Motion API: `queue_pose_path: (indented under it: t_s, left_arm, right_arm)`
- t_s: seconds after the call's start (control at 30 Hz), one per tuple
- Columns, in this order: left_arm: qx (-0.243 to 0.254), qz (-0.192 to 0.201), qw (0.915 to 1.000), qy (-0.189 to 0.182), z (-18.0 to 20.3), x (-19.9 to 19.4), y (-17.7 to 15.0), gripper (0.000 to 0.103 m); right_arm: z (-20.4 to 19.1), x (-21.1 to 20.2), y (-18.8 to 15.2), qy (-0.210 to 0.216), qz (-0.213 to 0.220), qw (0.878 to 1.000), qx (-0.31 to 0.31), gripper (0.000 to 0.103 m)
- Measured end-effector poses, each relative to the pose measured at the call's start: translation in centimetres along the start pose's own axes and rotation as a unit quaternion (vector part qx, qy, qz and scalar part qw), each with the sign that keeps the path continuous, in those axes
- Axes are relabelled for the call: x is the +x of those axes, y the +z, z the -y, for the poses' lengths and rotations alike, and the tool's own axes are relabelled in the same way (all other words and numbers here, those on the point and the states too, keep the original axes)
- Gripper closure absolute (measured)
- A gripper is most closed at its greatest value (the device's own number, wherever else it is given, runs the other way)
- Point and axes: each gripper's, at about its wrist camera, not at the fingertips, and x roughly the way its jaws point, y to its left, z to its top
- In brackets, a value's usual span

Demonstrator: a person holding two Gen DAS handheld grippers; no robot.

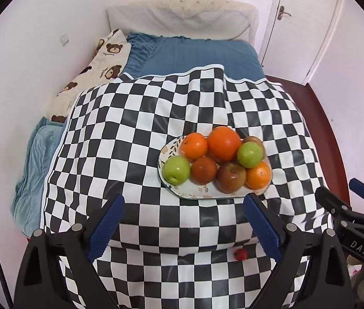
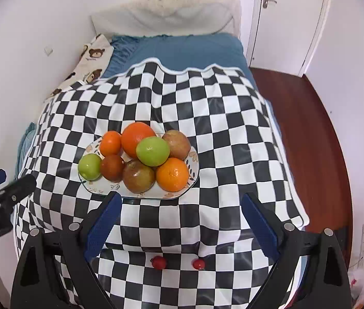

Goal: Organize fruits
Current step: 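Grasp a cherry tomato with the left tool while the right tool grasps another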

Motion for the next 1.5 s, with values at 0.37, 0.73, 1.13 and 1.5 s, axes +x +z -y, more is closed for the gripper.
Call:
queue_pose_path:
  t_s: [0.37,0.73,1.13,1.5]
  left_arm:
    - [0.005,0.038,0.9992,-0.014,1.3,-4.0,-1.3,0.009]
    - [0.036,-0.057,0.9975,-0.018,4.4,4.0,-4.8,0.005]
    - [0.036,-0.199,0.9792,-0.015,6.9,15.5,-11.9,0.005]
    - [0.003,-0.229,0.9699,-0.085,8.3,17.4,-13.7,0.015]
  right_arm:
    - [0.5,-5.8,-1.2,0.014,0.043,0.999,0.004,0.007]
    - [4.7,2.7,-6.7,0.071,-0.077,0.991,0.077,0.007]
    - [8.8,17.3,-16.6,0.106,-0.224,0.952,0.180,0.053]
    - [8.3,17.8,-18.3,0.095,-0.194,0.963,0.160,0.075]
